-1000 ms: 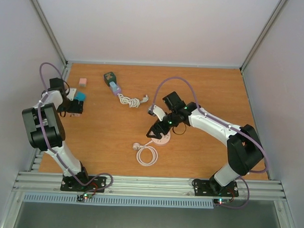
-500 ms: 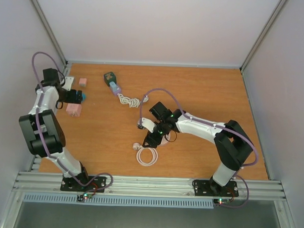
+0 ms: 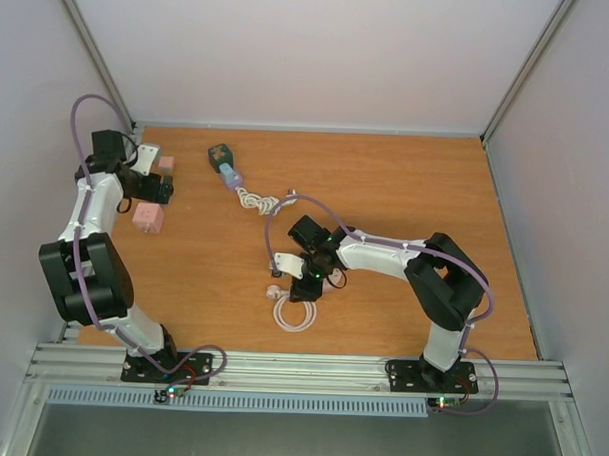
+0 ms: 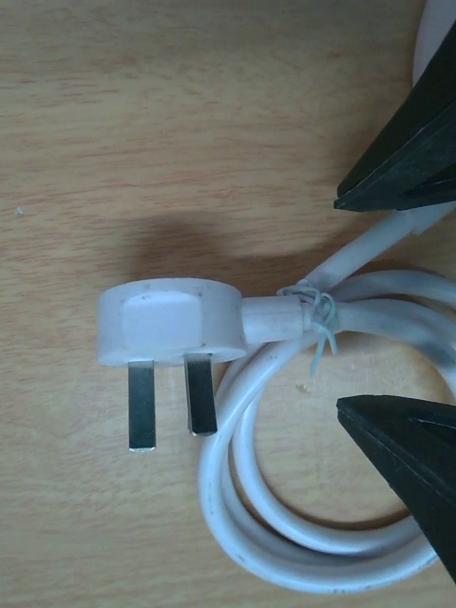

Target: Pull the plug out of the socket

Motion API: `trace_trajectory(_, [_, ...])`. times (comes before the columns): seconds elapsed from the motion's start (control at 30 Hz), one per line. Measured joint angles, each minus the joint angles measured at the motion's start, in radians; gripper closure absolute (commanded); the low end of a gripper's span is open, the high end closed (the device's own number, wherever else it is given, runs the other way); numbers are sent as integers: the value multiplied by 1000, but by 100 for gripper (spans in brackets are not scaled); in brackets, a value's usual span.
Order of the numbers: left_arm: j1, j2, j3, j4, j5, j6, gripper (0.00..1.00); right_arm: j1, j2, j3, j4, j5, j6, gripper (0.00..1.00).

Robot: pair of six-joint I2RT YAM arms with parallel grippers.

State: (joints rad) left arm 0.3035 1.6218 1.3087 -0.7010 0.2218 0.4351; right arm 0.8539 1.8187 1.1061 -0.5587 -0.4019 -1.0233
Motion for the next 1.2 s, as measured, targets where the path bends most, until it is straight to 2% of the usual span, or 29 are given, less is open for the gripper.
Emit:
trace_trajectory(0.27, [-25, -38, -35, 6, 5, 4, 0, -13, -3, -26, 29, 74, -82, 53])
trace_trajectory(0.43, [-42, -46, -43, 10, 9, 12, 0, -69, -38, -89, 42, 101, -121, 54])
trace_trajectory(0.77, [-120, -46, -43, 16, 44, 23, 0, -299, -71, -123, 23, 114, -187, 58])
trace_trajectory(1.2, [-312, 4, 32, 24, 44, 72, 0, -605, -63, -119, 42, 109, -271, 59])
